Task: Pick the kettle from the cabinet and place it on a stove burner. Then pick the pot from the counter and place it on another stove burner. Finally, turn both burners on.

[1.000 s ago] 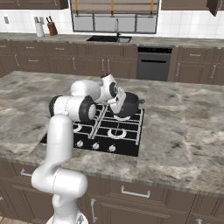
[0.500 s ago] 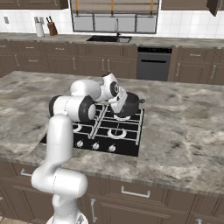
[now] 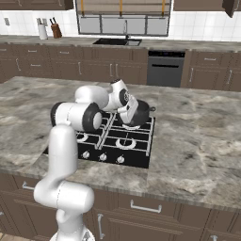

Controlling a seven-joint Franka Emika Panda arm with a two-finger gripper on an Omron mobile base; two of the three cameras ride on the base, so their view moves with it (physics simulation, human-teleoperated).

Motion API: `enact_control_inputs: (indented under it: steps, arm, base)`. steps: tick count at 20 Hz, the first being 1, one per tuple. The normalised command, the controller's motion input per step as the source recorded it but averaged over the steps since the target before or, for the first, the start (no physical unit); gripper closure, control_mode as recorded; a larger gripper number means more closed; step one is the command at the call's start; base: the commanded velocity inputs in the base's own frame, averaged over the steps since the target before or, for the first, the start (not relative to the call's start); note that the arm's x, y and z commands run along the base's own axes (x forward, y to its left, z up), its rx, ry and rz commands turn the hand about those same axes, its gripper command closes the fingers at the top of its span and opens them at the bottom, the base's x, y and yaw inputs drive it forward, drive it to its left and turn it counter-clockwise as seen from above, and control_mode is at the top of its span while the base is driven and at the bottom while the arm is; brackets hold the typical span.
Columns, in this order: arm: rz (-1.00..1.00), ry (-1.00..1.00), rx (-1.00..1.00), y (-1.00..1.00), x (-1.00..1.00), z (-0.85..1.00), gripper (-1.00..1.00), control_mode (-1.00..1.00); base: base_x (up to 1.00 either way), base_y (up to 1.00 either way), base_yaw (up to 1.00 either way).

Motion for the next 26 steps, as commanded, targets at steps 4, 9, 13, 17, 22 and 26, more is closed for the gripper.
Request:
enact_control_inputs:
  steps: [4, 9, 13, 17, 22, 26]
  arm:
    - [-0.01, 0.00, 0.00, -0.03, -0.28, 0.00, -1.00, -1.00]
    - [0.00, -0.02, 0.00, 0.01, -0.05, 0.07, -1.00, -1.00]
    - [0.00, -0.06, 0.00, 0.00, -0.06, 0.22, -1.00, -1.00]
    - [0.00, -0.12, -0.02, 0.02, -0.08, 0.37, -1.00, -1.00]
    - [0.00, -0.07, -0.02, 0.01, -0.17, 0.37, -1.00, -1.00]
    - [-0.01, -0.05, -0.01, 0.07, -0.33, 0.34, -1.00, -1.00]
  base:
    - [0.00, 0.00, 0.00]
    - [0.00, 0.00, 0.00]
    - [0.00, 0.00, 0.00]
    - [0.00, 0.00, 0.00]
    - [0.00, 0.00, 0.00]
    - [0.00, 0.00, 0.00]
